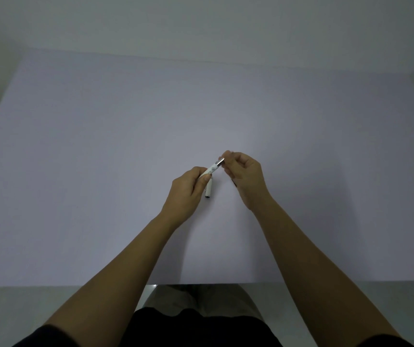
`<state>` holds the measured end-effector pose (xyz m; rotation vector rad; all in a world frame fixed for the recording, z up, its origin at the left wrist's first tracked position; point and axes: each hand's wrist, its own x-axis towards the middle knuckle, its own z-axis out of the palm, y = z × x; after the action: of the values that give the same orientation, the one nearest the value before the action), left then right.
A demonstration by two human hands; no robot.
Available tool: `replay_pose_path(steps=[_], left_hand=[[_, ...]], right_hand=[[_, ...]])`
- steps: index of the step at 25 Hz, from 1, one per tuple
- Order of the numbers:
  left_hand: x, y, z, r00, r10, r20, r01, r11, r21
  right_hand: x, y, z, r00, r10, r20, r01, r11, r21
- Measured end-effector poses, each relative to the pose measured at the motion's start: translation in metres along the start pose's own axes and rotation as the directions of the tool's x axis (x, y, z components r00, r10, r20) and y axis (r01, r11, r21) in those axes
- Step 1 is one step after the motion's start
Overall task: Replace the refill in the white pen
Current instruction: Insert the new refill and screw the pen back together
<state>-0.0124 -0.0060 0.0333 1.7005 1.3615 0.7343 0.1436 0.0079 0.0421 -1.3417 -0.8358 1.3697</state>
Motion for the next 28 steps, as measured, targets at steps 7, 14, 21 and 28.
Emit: replay_pose_path(steps=[7,14,21,28], left_hand=[[-0.0016,0.0005,0.0003,1.0,-0.003,0.014,0.003,1.0,-0.011],[-0.0006,0.0009,-0.0007,1.0,-0.005,0.016,0.005,1.0,-0.002],[-0.0006,0.0029,-0.0005,1.0,-0.014,0.012,0.014,1.0,-0.018],[0.0016,0.0032,-0.0006,1.0,-0.025,0.012,0.025,0.999,-0.043]], right_hand=[[-0.0021,0.0006,0.0004,1.0,-0.001,-0.003,0.001,1.0,-0.015],[-0.003,0.0016,0.0,0.999,-0.017,-0.032,0.015,0.999,-0.052],[-0.0035,-0.0025,0.001,1.0,-0.015,0.019,0.015,1.0,-0.025],[-0.0018,0.0009,-0.0033,0.996,-0.009,0.094,0.004,0.999,0.046]])
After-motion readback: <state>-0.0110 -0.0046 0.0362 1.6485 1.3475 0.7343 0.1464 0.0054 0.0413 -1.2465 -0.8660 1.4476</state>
